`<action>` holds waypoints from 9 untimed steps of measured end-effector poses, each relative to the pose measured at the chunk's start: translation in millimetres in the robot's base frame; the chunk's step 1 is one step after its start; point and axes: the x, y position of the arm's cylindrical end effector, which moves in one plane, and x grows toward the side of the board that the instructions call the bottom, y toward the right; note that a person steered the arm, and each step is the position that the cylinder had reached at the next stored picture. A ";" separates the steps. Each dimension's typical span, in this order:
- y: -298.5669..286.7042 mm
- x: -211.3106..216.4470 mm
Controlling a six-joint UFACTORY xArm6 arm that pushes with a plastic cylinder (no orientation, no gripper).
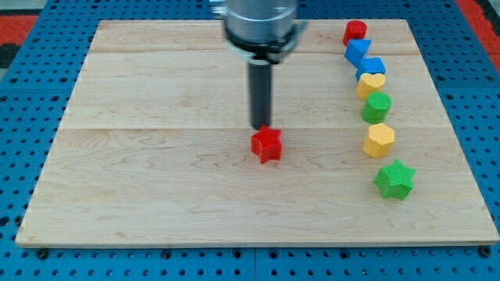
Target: Move the red star to the bottom right of the green star
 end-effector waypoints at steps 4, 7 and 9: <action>20.6 103.2; 106.9 147.7; 138.6 167.3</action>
